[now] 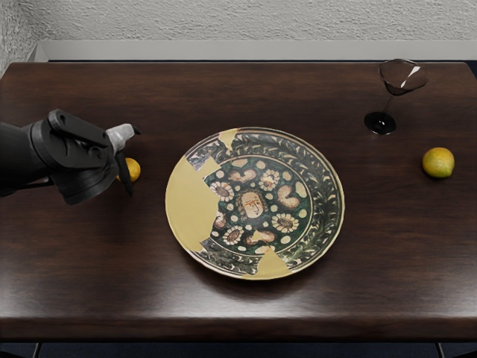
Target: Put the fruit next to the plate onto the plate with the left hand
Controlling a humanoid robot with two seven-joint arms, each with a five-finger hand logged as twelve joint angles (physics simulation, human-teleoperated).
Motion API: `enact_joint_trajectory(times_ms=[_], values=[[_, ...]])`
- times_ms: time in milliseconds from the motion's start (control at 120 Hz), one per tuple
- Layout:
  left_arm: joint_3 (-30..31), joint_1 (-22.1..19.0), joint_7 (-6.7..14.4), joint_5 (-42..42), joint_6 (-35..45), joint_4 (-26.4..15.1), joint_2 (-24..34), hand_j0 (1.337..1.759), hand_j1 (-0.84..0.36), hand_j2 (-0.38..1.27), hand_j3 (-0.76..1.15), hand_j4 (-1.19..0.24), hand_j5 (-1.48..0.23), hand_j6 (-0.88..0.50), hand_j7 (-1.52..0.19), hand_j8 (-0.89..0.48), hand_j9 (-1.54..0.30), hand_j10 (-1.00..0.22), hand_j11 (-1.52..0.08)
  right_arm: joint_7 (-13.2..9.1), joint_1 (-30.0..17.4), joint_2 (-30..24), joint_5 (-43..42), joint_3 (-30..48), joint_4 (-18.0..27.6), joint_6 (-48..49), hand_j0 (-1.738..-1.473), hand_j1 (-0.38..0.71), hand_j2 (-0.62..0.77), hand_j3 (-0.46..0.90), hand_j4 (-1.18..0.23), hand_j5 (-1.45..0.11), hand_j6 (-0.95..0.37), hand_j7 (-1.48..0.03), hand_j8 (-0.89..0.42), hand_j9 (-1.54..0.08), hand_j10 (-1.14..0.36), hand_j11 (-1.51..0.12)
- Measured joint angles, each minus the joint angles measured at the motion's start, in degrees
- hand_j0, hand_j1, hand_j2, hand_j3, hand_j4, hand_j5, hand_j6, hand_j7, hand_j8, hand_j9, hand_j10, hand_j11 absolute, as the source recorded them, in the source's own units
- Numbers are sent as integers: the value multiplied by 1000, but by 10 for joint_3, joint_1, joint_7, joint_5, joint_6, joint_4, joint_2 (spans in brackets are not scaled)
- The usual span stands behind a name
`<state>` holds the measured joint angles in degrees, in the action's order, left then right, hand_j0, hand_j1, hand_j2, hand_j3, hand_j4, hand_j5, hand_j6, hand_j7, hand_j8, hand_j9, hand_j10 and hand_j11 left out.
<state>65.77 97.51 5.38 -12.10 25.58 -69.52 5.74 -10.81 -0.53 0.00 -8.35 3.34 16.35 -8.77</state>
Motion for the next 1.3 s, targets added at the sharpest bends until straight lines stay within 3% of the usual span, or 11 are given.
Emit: enact_joint_trajectory(times_ms=[800, 975, 1300], values=[[22, -20, -1, 45, 0, 11, -3, 1658, 69, 47, 0, -234, -304, -234, -304, -234, -304, -234, -304, 0, 0, 0, 0, 0, 0, 0, -1658, -349, 0, 0, 0, 0, 0, 0, 0, 0, 0, 0], [24, 3, -1, 54, -1, -3, 8, 1658, 65, 48, 0, -237, -308, -237, -308, -237, -308, -237, -308, 0, 0, 0, 0, 0, 0, 0, -1658, -349, 0, 0, 0, 0, 0, 0, 0, 0, 0, 0], [24, -2, -15, 64, -2, -19, 10, 1658, 26, 54, 0, -270, -350, -270, -350, -270, -350, -270, -350, 0, 0, 0, 0, 0, 0, 0, -1658, -349, 0, 0, 0, 0, 0, 0, 0, 0, 0, 0]])
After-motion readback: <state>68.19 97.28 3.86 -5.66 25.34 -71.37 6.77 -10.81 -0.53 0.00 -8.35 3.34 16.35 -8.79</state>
